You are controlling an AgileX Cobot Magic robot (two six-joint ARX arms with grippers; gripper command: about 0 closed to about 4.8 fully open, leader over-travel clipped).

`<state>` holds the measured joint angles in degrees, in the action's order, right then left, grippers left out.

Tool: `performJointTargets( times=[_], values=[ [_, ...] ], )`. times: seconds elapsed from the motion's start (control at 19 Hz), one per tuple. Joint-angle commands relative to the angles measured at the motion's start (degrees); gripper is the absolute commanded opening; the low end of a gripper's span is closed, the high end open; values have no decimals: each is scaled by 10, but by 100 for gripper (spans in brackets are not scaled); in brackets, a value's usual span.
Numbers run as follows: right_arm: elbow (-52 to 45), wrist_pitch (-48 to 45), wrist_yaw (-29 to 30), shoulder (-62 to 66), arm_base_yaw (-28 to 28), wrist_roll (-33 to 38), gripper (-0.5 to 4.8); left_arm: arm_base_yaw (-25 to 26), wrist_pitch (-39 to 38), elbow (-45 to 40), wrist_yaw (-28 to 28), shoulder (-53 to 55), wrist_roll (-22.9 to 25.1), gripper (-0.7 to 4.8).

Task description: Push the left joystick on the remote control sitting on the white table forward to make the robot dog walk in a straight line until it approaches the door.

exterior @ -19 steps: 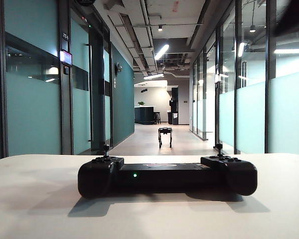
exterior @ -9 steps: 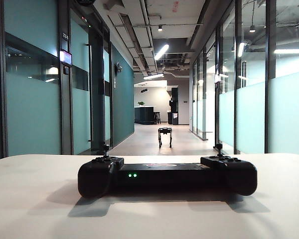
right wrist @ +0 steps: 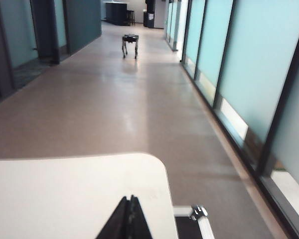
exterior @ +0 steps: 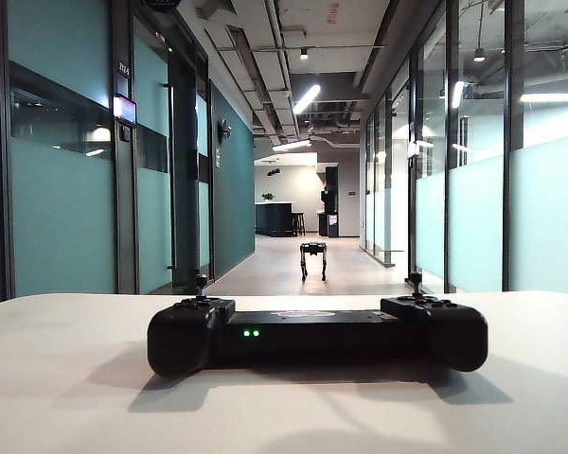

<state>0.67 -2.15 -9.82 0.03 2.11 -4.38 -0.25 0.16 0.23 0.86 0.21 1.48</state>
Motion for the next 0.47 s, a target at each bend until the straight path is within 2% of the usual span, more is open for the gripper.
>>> performJointTargets(
  times=[0.05,0.47],
  values=[
    [-6,-33,63,-2,-17,16,-1,0,6,2,0,0,0,-5],
    [-6,-15,72,-2,-27,50,-1,0,6,2,0,0,0,-5]
  ],
)
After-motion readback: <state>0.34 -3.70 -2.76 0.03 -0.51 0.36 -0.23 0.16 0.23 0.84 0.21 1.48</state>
